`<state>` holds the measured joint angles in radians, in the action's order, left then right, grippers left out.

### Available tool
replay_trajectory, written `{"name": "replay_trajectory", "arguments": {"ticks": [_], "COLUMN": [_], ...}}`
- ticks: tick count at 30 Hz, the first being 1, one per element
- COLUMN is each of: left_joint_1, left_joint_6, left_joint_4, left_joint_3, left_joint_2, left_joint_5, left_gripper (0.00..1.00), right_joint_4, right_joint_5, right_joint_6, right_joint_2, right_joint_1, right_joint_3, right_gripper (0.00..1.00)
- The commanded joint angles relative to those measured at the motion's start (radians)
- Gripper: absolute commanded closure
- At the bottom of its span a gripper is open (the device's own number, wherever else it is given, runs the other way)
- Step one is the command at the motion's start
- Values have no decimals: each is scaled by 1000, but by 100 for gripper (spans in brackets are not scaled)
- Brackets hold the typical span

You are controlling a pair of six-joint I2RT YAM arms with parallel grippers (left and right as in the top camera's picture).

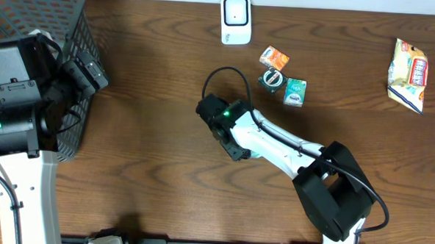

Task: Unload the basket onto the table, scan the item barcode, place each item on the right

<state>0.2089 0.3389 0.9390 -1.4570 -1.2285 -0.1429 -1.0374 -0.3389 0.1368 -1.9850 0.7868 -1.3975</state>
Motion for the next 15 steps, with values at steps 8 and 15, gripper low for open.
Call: {"name": "replay_trajectory", "arguments": {"ticks": [8, 15], "left_joint_1": [4, 4], "left_joint_6": [-13, -13], "left_joint_4": [3, 3], "left_joint_3": [-1, -1], "left_joint_2": [0, 0], "left_joint_5": [10, 10], "left_gripper": [2, 3], "right_joint_4": [-92, -37], "right_joint_5": [70, 338], "right_joint_6": [11, -94], "right_joint_2": [-3, -3], "right_joint_1": [-59, -133], "right_joint_3": [-130, -65], "right_gripper": [56, 59]}}
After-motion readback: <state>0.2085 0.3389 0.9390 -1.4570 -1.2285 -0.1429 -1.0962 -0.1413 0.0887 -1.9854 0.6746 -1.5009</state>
